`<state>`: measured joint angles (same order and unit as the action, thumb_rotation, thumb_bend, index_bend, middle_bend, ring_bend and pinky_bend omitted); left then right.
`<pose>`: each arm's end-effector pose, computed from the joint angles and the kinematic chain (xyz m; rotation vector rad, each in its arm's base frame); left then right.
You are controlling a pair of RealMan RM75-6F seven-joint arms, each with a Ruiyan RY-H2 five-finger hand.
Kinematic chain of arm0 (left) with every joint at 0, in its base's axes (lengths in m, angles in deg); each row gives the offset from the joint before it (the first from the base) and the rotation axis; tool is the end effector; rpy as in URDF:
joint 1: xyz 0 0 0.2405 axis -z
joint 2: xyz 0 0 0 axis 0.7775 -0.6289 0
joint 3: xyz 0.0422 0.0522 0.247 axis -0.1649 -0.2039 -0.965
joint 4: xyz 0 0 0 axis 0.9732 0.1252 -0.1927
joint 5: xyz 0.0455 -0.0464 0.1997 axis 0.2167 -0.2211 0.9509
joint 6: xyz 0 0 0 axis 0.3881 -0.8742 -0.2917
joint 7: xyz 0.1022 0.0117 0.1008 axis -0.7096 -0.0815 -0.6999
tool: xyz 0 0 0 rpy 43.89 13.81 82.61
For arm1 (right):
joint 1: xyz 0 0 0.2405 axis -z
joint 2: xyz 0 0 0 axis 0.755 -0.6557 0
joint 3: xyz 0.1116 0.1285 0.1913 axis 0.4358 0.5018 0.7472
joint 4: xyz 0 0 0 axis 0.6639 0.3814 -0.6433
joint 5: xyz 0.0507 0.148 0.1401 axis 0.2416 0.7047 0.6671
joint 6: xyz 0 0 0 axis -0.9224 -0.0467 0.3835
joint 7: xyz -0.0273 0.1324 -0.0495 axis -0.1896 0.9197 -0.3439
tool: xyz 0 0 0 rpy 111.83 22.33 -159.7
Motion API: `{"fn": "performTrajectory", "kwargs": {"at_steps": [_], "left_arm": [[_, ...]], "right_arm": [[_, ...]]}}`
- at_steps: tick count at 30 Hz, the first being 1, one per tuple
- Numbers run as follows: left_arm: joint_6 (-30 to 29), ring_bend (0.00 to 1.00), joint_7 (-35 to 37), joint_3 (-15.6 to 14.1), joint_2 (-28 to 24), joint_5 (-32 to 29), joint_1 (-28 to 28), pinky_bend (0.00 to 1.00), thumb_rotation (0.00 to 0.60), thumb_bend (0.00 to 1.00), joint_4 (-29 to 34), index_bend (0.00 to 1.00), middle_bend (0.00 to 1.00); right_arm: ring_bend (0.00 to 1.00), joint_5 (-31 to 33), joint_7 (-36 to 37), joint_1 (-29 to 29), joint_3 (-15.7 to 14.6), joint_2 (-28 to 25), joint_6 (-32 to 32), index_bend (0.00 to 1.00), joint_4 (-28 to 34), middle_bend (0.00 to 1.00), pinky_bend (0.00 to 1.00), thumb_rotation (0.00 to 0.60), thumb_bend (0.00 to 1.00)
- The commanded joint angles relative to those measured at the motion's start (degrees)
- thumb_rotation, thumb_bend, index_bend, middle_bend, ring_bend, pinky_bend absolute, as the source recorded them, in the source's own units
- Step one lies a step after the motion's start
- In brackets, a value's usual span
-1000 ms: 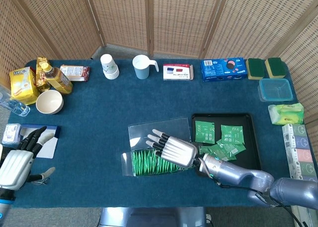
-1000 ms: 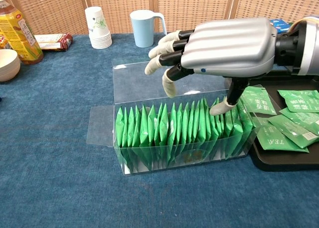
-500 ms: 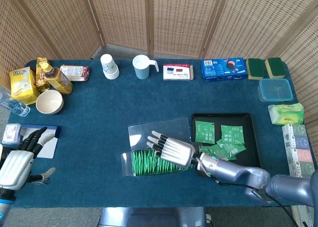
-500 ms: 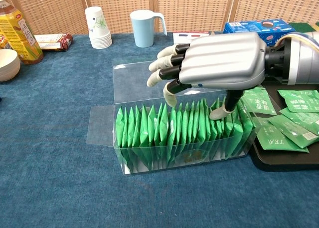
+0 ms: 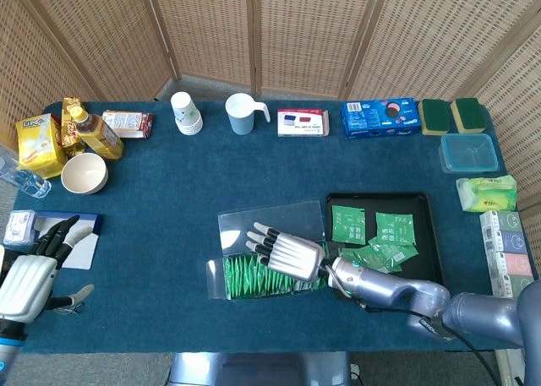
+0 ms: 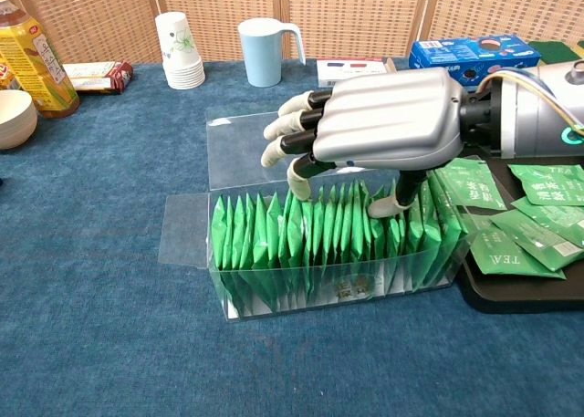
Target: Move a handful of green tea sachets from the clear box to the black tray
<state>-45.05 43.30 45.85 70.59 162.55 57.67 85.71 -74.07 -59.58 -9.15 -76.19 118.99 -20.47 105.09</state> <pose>-0.2480 0.1668 0.1585 -1.5343 -1.0228 -0.9800 -0.0753 -0.3105 -0.0079 2.5486 0.1004 0.8744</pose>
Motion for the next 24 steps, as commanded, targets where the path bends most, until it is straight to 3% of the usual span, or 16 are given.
{"fn": "performTrajectory", "kwargs": {"at_steps": [1,24], "left_arm": [[-0.05,0.0,0.04,0.01,0.03,0.05,-0.01,0.14,0.6,0.15,0.0,0.13,0.01],[-0.22,0.0,-0.14,0.05,-0.07,0.29,0.0,0.14,0.6,0.15,0.22,0.13,0.01]], "right_arm": [[0.01,0.17,-0.24,-0.16,0.15,0.16,-0.33,0.32,-0.26,0.15,0.04,0.6,0.0],[0.01,0.19,0.11,0.5,-0.4,0.69,0.57,0.39,-1.63,0.16,0.04,0.6,0.0]]}}
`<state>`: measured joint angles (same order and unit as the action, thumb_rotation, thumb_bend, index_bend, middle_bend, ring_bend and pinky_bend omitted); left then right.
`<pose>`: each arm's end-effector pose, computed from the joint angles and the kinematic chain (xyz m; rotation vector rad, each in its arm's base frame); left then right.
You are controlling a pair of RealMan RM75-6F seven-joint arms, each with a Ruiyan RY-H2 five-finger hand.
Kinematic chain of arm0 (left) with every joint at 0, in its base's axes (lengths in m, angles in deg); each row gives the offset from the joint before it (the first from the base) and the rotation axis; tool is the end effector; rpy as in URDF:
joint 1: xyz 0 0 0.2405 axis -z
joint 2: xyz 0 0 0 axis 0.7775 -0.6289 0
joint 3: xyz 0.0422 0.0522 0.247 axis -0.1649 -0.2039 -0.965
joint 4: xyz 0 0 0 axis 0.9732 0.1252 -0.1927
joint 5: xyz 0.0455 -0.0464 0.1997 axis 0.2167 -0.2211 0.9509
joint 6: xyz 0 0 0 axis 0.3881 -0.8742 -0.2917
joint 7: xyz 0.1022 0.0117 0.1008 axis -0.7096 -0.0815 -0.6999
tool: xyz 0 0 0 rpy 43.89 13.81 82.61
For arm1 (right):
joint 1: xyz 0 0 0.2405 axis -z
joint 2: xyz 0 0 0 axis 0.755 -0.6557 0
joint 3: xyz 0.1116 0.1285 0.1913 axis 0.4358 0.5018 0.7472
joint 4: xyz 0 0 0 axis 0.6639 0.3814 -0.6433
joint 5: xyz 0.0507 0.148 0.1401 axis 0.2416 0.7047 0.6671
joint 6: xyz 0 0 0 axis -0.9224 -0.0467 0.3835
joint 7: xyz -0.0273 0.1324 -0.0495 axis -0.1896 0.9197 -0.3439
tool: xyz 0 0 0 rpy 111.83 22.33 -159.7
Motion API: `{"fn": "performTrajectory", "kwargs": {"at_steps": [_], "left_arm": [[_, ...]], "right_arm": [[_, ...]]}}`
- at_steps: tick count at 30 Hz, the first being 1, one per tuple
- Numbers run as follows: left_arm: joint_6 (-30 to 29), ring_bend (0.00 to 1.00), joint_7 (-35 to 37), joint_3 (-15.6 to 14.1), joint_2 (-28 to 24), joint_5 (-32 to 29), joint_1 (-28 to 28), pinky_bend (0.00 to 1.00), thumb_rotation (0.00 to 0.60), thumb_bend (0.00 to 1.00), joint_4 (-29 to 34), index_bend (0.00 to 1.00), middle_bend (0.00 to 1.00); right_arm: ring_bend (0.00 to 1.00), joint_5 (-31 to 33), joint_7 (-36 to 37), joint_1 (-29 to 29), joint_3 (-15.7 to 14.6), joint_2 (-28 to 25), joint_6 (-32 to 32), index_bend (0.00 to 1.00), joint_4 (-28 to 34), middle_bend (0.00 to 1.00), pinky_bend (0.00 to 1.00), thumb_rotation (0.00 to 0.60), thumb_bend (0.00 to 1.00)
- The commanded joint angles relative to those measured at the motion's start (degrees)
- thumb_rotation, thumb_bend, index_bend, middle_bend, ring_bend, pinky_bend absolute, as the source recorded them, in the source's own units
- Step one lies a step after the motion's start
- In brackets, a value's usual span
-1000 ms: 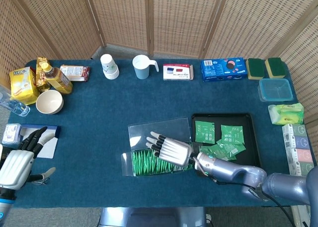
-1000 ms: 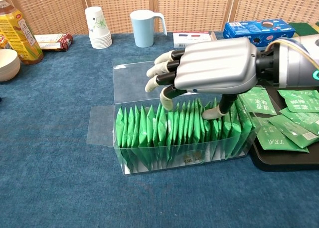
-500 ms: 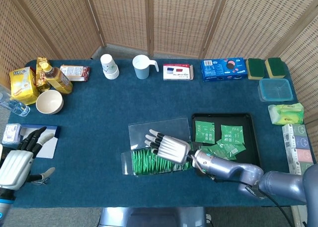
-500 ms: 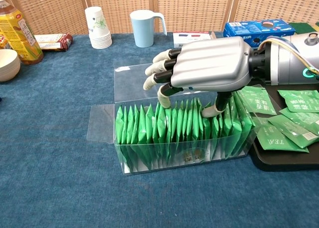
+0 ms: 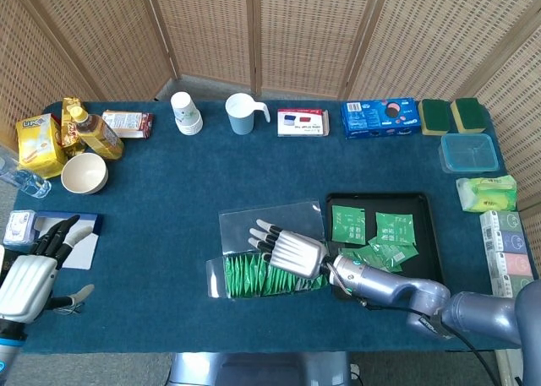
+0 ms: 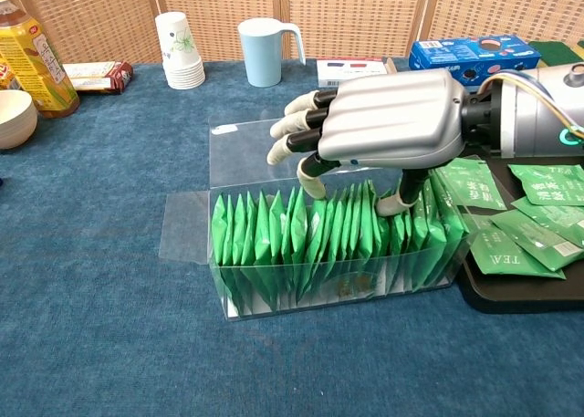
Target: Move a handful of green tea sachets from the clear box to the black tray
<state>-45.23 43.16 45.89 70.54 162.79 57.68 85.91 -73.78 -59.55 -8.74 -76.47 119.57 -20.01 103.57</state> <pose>-0.2465 0.1669 0.1589 -1.5357 -1.0177 -0.9855 -0.0811 -0.3144 -0.0091 2.5354 0.0933 0.8611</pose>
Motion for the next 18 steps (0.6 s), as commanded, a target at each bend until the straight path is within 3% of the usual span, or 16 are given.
{"fn": "performTrajectory", "kwargs": {"at_steps": [1,5,18], "left_arm": [[-0.09,0.0,0.01,0.01,-0.03,0.07,-0.02,0.14,0.6,0.15,0.03,0.13,0.01],[-0.25,0.0,0.0,0.06,-0.05,0.17,-0.05,0.14,0.6,0.15,0.02,0.13,0.01],[-0.65,0.0,0.0,0.13,-0.29,0.34,-0.17,0.14,0.6,0.15,0.02,0.13,0.01]], "right_arm": [[0.01,-0.16,0.07,0.13,-0.19,0.17,0.14,0.39,-0.2,0.16,0.04,0.6,0.0],[0.02,-0.15,0.48,0.29,-0.32,0.49,0.37,0.38,-0.34,0.16,0.04,0.6,0.01],[0.07,0.11,2.04,0.93,-0.11,1.67,1.88,0.41,-1.08,0.2,0.04,0.6,0.22]]}}
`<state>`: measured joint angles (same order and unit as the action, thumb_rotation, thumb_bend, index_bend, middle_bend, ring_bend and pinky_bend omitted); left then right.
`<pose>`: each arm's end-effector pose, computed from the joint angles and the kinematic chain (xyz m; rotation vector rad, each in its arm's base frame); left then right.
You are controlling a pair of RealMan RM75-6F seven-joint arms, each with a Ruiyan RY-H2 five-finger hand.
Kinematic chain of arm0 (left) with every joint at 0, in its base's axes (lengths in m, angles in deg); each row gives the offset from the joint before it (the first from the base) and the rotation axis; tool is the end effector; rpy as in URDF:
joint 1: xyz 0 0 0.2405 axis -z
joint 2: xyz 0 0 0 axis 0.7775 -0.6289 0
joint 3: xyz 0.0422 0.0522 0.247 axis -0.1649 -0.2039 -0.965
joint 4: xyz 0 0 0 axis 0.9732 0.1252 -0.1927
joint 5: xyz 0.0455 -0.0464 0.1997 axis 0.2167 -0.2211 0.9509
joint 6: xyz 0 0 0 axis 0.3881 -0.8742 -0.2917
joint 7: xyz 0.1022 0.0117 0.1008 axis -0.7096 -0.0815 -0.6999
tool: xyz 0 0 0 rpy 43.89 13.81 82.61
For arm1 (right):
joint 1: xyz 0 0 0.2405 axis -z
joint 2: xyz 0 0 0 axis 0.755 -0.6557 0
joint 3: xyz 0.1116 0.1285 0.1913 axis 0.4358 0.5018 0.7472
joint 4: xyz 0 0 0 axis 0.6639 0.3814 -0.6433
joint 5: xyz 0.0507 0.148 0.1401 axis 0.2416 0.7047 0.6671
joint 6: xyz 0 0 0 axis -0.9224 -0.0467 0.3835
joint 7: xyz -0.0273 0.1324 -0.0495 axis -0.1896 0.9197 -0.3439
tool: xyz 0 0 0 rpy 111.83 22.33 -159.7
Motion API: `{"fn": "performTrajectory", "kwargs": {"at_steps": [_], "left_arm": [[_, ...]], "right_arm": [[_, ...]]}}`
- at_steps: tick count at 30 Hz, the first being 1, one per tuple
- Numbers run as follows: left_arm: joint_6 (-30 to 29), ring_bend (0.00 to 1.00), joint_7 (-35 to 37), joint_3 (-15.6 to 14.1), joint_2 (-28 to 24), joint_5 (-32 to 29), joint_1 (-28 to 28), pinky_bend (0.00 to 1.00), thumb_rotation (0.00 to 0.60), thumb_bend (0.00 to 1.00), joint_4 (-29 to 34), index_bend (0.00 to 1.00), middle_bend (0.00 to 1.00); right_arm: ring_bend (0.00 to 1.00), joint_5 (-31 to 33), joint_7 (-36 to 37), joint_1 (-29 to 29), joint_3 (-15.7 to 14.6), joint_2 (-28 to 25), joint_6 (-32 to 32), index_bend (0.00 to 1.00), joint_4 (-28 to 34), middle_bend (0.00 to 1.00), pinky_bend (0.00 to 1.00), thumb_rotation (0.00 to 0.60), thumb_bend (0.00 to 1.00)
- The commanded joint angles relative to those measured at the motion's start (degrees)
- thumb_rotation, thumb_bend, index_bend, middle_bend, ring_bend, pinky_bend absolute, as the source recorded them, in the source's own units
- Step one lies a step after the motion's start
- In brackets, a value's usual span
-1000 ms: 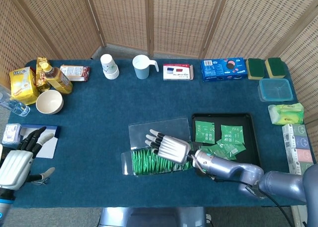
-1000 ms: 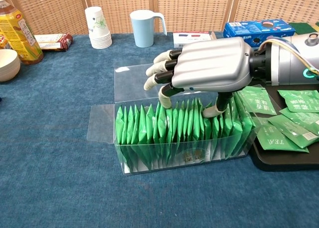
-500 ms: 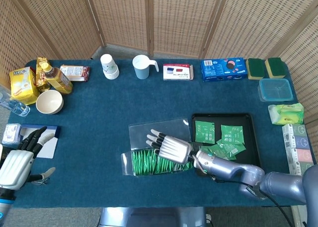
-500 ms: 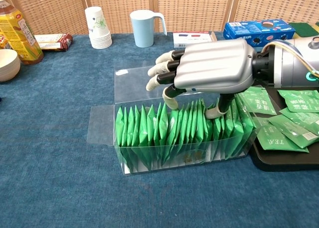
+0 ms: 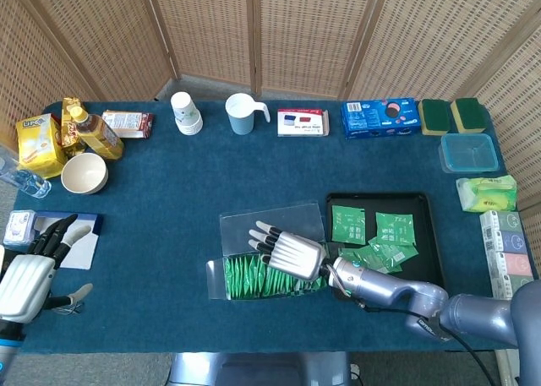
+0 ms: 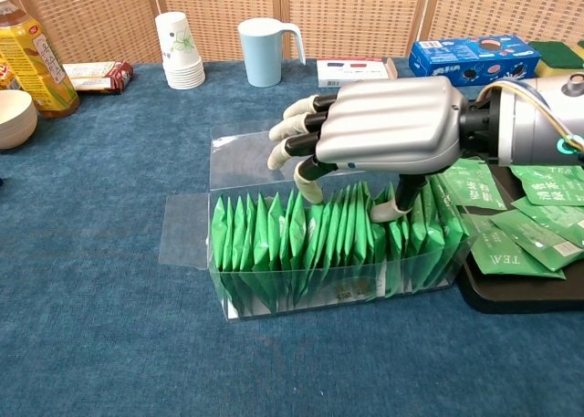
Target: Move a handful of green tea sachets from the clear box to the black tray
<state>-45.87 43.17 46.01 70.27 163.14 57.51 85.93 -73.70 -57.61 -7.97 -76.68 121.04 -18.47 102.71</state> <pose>-0.2458 0.1667 0.1617 -1.5316 -1.0041 -0.9924 -0.0824 -0.3116 -0.0138 2.5314 0.0303 0.9061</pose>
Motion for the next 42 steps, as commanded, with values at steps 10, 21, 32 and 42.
{"fn": "performTrajectory", "kwargs": {"at_steps": [10,21,32,42], "left_arm": [[0.0,0.0,0.01,0.08,0.0,0.13,0.08,0.14,0.6,0.15,0.01,0.13,0.01],[-0.12,0.0,0.05,0.13,-0.02,0.08,0.04,0.14,0.6,0.15,-0.12,0.13,0.0],[-0.24,0.0,0.28,0.17,0.06,0.25,0.06,0.14,0.6,0.15,-0.39,0.13,0.0],[-0.29,0.0,0.4,0.16,0.06,0.31,0.04,0.14,0.6,0.15,-0.58,0.13,0.0]], "right_arm": [[0.12,0.07,0.64,0.74,0.2,0.74,1.52,0.45,-0.58,0.23,0.06,0.6,0.27],[0.15,0.0,1.37,1.31,0.37,1.68,2.87,0.5,-1.08,0.26,0.07,0.6,0.34],[0.2,0.4,2.48,2.09,0.75,2.34,4.39,0.54,-1.16,0.31,0.09,0.6,0.39],[0.24,1.2,3.28,3.18,1.59,3.12,6.48,0.57,-1.49,0.34,0.1,0.6,0.43]]}}
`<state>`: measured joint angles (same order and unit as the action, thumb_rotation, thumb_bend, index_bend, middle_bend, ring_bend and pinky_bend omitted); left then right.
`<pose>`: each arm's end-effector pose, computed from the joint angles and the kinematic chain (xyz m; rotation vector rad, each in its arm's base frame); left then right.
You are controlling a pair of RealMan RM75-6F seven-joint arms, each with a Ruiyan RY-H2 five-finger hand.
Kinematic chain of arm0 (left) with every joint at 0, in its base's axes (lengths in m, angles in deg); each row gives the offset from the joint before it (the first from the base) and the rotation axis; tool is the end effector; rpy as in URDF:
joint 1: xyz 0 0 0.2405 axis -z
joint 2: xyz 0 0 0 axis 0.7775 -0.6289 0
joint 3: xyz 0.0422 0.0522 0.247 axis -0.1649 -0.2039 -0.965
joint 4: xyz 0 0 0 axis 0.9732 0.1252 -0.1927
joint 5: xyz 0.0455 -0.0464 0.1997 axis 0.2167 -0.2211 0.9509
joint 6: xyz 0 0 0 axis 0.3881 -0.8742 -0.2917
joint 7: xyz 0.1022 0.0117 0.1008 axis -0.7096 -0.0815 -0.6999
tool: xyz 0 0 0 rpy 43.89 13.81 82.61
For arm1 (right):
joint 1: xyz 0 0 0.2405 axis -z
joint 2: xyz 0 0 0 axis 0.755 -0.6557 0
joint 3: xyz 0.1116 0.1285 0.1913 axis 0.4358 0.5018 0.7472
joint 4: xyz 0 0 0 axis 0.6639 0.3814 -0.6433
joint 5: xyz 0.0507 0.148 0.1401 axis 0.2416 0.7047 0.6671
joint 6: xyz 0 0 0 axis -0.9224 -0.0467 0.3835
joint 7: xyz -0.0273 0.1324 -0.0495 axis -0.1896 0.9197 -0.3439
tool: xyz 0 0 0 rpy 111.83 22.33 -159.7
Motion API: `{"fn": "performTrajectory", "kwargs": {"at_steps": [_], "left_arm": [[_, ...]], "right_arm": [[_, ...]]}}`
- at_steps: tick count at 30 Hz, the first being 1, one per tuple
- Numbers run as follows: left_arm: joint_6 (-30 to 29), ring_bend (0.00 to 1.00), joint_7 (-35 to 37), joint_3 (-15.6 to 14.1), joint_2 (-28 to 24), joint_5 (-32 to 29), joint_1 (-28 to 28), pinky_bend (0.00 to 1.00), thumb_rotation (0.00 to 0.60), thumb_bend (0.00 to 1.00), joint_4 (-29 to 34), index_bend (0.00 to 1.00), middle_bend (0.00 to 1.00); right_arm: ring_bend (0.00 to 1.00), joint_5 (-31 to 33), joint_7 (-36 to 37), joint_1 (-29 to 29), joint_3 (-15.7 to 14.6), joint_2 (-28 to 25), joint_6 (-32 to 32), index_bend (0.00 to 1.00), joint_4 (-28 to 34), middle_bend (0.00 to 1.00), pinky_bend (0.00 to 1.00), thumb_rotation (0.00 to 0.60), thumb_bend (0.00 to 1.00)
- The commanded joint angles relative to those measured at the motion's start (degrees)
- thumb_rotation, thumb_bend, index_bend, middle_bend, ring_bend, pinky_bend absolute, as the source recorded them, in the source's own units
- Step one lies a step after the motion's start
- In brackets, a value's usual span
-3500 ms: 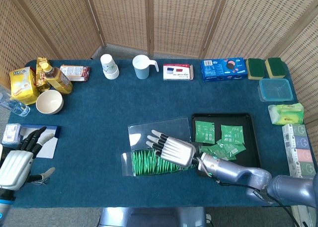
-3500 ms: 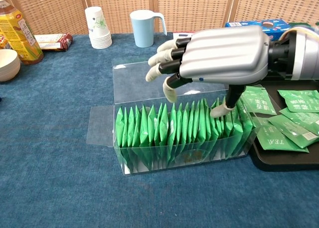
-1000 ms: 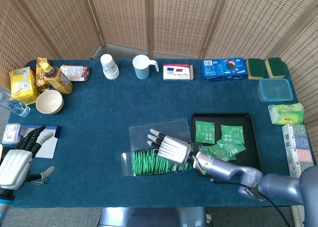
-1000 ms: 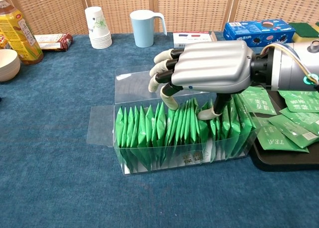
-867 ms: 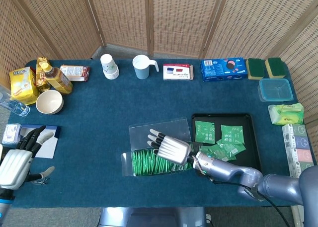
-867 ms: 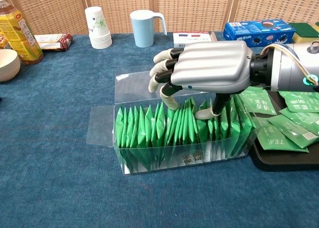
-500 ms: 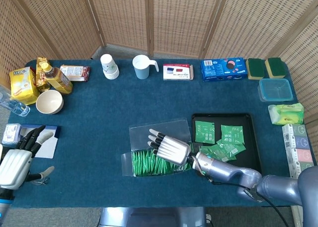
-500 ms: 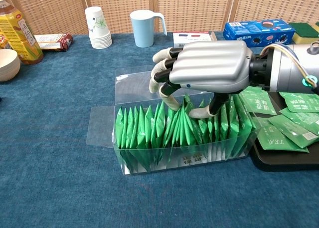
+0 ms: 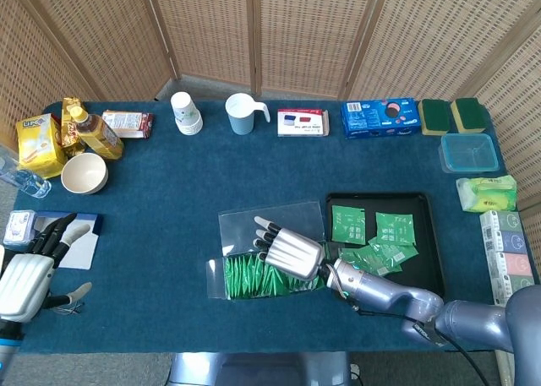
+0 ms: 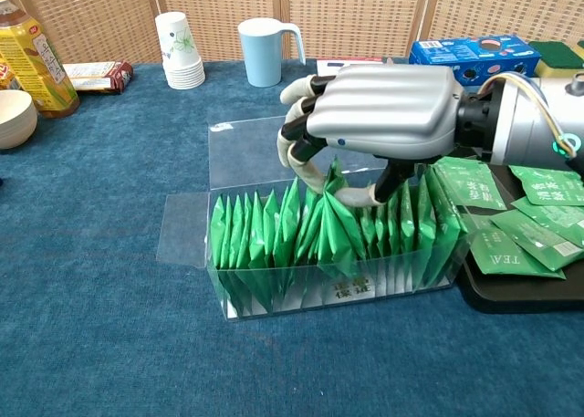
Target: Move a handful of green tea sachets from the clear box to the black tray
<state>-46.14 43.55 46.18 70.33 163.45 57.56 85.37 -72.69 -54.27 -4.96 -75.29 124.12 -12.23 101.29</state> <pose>-0.2465 0.1677 0.1627 -1.5325 -0.9941 -0.9991 -0.0791 -0.3089 -0.0142 2.4374 -0.1193 1.0782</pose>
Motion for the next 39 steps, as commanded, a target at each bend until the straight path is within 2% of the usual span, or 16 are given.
{"fn": "performTrajectory", "kwargs": {"at_steps": [1,16,30,39], "left_arm": [[0.0,0.0,0.03,-0.02,0.0,-0.01,-0.01,0.14,0.6,0.15,-0.03,0.13,0.0],[0.08,0.0,0.13,-0.07,0.0,0.04,0.01,0.14,0.6,0.15,-0.11,0.13,0.0],[-0.54,0.0,0.19,-0.17,-0.09,0.62,-0.26,0.14,0.6,0.15,0.15,0.13,0.0],[-0.79,0.0,-0.17,-0.1,-0.07,1.09,-0.23,0.14,0.6,0.15,0.5,0.13,0.0]], "right_arm": [[0.24,0.28,-0.07,0.25,0.3,0.01,0.38,0.58,-0.04,0.34,0.1,0.6,0.43],[0.25,2.98,0.48,3.36,2.6,-4.54,5.04,0.65,4.52,0.37,0.11,0.6,0.45],[0.25,4.05,-1.87,9.25,3.31,-15.21,11.66,0.66,13.68,0.38,0.11,0.6,0.46],[0.26,5.11,-1.2,13.0,4.69,-20.21,16.26,0.67,16.6,0.38,0.11,0.6,0.46]]}}
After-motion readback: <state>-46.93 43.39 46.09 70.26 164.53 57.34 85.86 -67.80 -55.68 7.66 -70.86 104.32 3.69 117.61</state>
